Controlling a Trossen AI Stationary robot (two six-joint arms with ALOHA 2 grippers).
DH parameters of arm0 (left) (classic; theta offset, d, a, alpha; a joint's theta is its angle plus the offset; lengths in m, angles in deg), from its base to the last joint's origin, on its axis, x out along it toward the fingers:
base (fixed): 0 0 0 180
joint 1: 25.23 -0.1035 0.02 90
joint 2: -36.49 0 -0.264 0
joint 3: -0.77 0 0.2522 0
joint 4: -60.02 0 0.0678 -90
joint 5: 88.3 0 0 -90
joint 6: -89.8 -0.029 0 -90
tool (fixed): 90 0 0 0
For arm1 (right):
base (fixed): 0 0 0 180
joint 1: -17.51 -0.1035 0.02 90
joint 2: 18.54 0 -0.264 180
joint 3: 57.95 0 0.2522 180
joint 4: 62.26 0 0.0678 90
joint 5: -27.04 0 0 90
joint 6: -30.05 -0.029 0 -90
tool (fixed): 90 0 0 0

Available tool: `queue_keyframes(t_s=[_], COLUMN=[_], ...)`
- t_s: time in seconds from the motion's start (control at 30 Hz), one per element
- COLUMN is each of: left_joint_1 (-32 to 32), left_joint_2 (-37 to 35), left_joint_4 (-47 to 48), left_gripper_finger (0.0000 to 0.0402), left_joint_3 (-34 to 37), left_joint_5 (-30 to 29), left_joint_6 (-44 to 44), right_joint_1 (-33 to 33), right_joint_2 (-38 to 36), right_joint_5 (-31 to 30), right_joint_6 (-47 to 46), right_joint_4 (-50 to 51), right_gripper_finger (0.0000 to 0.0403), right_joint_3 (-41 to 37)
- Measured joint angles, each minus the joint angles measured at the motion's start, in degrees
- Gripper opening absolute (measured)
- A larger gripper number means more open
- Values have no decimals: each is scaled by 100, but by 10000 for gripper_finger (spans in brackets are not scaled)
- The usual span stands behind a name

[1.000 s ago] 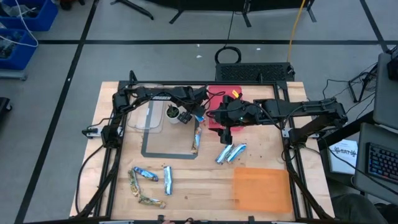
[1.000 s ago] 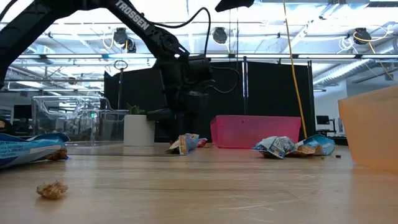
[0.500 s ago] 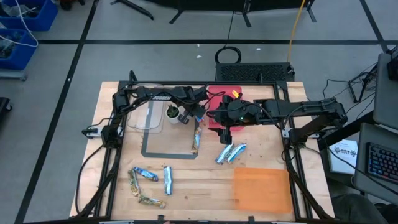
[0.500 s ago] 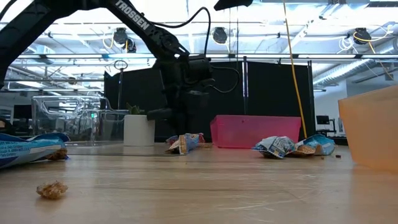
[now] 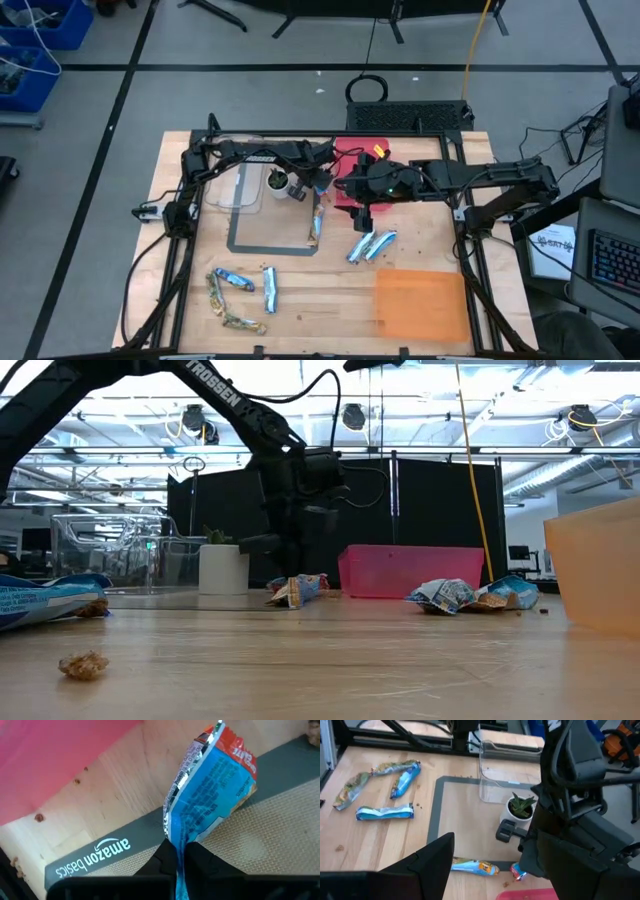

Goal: Pick and place Granola Bars by type
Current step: Put the red granola bar into the red bin

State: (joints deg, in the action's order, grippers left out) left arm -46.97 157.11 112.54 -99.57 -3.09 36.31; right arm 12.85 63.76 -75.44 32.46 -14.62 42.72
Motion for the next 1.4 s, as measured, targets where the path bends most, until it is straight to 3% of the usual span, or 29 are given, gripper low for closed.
queue_keyframes(t_s=[0.33, 1.07, 1.27, 1.4], left_joint_1=[13, 222, 275, 332], left_joint_2=[-76, -85, -513, -703], left_joint_4=[716, 3448, 3123, 2914], left_gripper_finger=[11, 10, 10, 10], left_joint_3=[-948, -4755, -4708, -4708], left_joint_5=[-132, 123, 1075, 1233], left_joint_6=[624, 2573, 3455, 3828], right_joint_1=[-69, -71, -71, -71], right_joint_2=[-521, -936, -985, -1060], right_joint_5=[-279, -442, -427, -400], right_joint_6=[204, 474, 627, 658], right_joint_4=[-375, -387, -544, -779], right_gripper_finger=[279, 279, 279, 279], right_joint_3=[0, -2, -2, -2])
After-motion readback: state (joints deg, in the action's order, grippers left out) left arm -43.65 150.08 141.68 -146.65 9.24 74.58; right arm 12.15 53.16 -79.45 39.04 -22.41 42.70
